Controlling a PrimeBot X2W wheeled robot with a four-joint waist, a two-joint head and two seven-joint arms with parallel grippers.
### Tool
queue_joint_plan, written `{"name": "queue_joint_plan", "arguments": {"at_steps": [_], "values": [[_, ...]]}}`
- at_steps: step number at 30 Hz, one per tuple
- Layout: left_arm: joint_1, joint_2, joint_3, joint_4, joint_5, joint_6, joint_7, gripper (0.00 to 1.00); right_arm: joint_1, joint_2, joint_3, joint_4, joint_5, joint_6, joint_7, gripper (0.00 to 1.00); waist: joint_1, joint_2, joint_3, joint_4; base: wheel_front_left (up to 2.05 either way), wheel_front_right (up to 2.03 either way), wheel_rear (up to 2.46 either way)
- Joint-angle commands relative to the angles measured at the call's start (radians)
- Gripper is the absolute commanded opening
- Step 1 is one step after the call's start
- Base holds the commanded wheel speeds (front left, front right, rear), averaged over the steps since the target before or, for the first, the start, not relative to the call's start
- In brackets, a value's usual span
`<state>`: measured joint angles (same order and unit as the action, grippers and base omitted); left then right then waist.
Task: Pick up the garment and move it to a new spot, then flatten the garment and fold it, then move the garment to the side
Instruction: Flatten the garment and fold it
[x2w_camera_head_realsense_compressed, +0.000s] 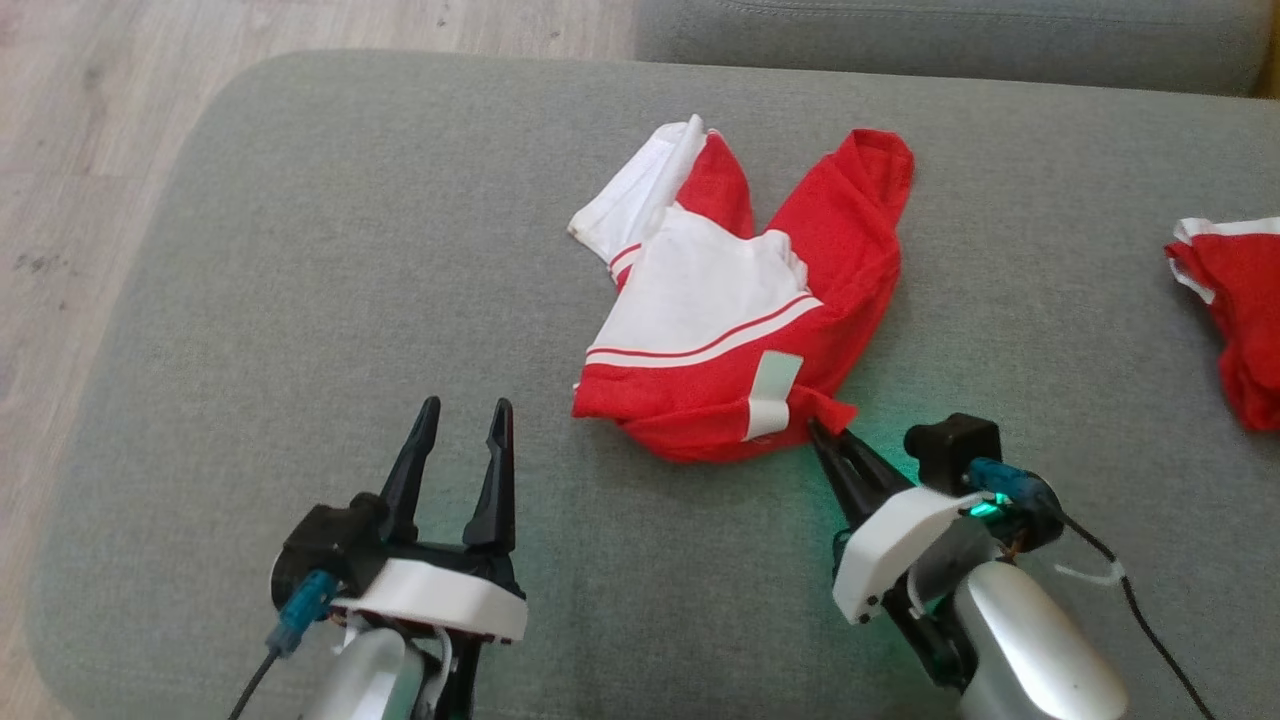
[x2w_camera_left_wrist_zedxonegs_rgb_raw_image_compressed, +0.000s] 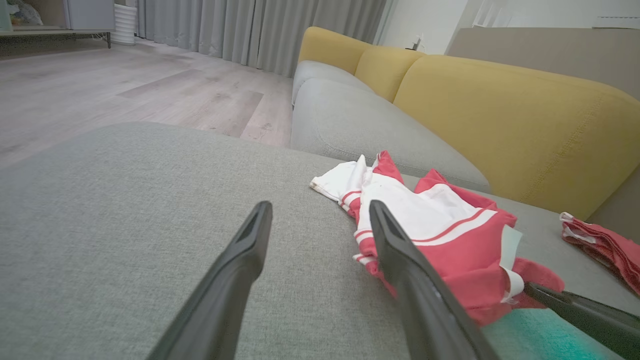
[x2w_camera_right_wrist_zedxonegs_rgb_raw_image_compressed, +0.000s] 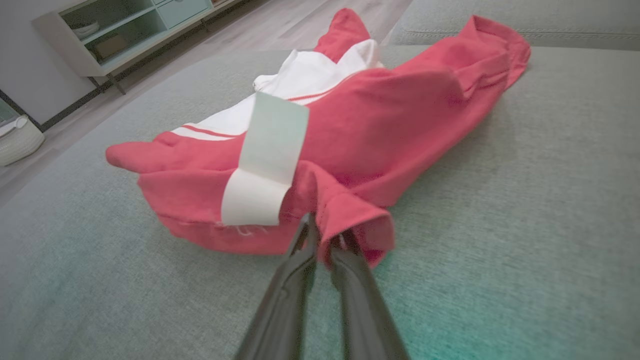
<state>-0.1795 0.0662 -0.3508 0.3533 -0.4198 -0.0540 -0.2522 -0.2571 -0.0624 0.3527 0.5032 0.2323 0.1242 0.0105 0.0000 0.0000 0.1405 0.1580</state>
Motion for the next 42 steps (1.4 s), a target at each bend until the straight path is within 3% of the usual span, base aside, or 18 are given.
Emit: {"name": "queue_joint_plan", "arguments": {"at_steps": [1,5,10,16,21,23,33,42], "values": [[-0.041,0.005,0.038,-0.025,0.010,0.002,-0.010,1.00,-0.034,-0.004,0.018,-0.023,0.009,0.007,-0.012,0.00,0.0000,0.0000,-0.004,-0.008,0.00,0.00,0.00],[-0.036,0.008,0.046,-0.028,0.010,0.006,-0.010,1.00,-0.021,-0.023,-0.030,-0.034,0.011,0.007,-0.038,0.00,0.0000,0.0000,-0.017,-0.033,0.00,0.00,0.00],[-0.024,0.009,0.054,-0.037,0.010,0.008,-0.010,1.00,0.033,-0.056,-0.168,-0.102,-0.025,0.007,-0.041,0.00,0.0000,0.0000,-0.031,-0.074,0.00,0.00,0.00],[-0.018,0.008,0.054,-0.039,0.012,0.007,-0.010,1.00,0.164,-0.042,-0.391,-0.249,-0.145,0.007,0.053,0.00,0.0000,0.0000,-0.042,-0.121,0.00,0.00,0.00],[-0.014,0.006,0.056,-0.041,0.014,0.006,-0.010,1.00,0.260,-0.003,-0.471,-0.370,-0.196,0.007,0.147,0.00,0.0000,0.0000,-0.052,-0.155,0.00,0.00,0.00],[-0.015,0.005,0.055,-0.041,0.015,0.005,-0.010,1.00,0.269,0.005,-0.466,-0.407,-0.207,0.007,0.151,1.00,0.0000,0.0000,-0.052,-0.163,0.00,0.00,0.00],[-0.027,0.000,0.043,-0.034,0.017,-0.003,-0.010,1.00,0.207,0.012,-0.322,-0.506,-0.156,0.007,0.030,1.00,0.0000,0.0000,-0.048,-0.148,0.00,0.00,0.00],[-0.038,-0.006,0.033,-0.030,0.013,-0.004,-0.010,1.00,0.139,0.012,-0.218,-0.453,-0.163,0.007,-0.020,1.00,0.0000,0.0000,-0.021,-0.060,0.00,0.00,0.00]]}}
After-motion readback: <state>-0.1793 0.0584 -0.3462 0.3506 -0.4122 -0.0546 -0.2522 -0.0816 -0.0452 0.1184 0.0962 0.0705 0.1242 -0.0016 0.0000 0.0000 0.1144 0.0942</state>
